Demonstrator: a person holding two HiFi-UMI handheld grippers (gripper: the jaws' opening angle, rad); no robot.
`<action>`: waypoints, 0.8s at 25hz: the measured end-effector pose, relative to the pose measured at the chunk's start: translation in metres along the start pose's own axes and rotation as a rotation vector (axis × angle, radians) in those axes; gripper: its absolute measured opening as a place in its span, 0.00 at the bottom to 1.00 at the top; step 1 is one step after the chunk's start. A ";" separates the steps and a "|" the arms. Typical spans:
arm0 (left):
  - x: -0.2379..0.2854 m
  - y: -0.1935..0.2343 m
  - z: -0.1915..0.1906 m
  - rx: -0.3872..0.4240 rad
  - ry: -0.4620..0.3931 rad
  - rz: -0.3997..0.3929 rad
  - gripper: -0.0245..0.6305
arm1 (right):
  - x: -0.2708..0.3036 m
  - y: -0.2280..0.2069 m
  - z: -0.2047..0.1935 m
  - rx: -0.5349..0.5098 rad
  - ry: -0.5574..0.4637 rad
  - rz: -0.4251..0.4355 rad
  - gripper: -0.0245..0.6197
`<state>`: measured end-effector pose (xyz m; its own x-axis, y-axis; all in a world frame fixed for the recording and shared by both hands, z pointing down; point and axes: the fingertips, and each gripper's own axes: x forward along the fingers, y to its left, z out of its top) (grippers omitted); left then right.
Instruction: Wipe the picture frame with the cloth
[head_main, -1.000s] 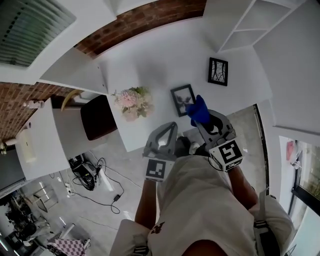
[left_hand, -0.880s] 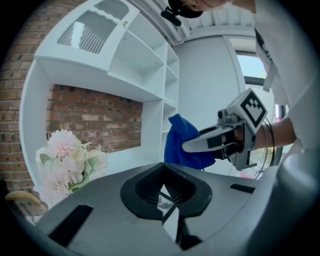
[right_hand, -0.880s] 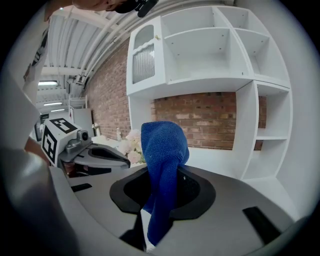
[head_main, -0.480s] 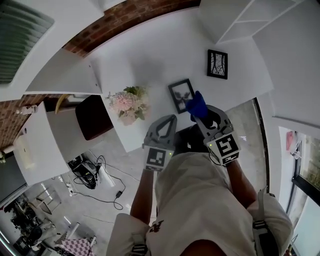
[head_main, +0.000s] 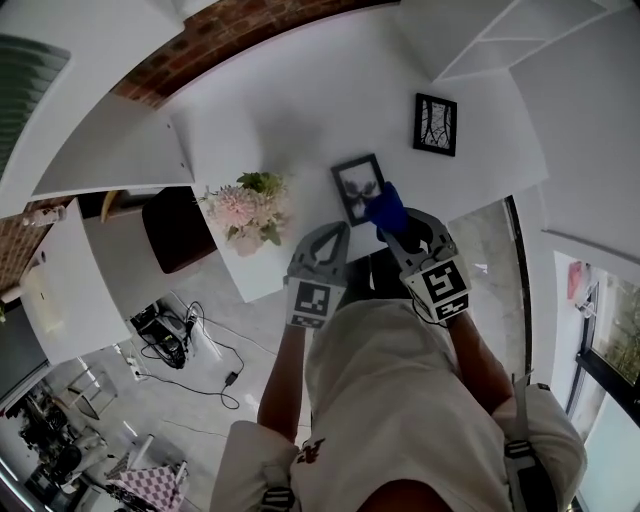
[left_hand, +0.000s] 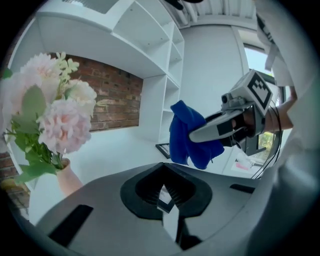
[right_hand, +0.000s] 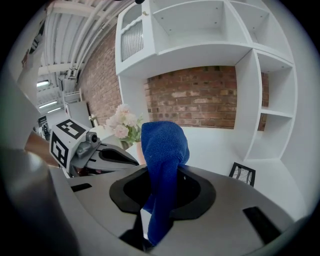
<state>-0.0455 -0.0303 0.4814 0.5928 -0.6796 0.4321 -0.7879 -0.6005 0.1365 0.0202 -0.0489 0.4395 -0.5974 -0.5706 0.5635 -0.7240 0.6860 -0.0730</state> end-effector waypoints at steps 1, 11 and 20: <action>0.004 0.000 -0.004 -0.004 0.006 0.000 0.04 | 0.003 0.000 -0.003 0.001 0.008 0.008 0.19; 0.034 0.005 -0.031 -0.006 0.082 0.004 0.04 | 0.018 -0.008 -0.026 0.028 0.052 0.053 0.19; 0.050 0.007 -0.055 0.018 0.141 -0.017 0.04 | 0.027 -0.015 -0.047 0.059 0.094 0.047 0.19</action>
<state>-0.0309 -0.0454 0.5528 0.5755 -0.6043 0.5510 -0.7741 -0.6197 0.1290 0.0314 -0.0537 0.4947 -0.5984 -0.4917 0.6326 -0.7164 0.6820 -0.1476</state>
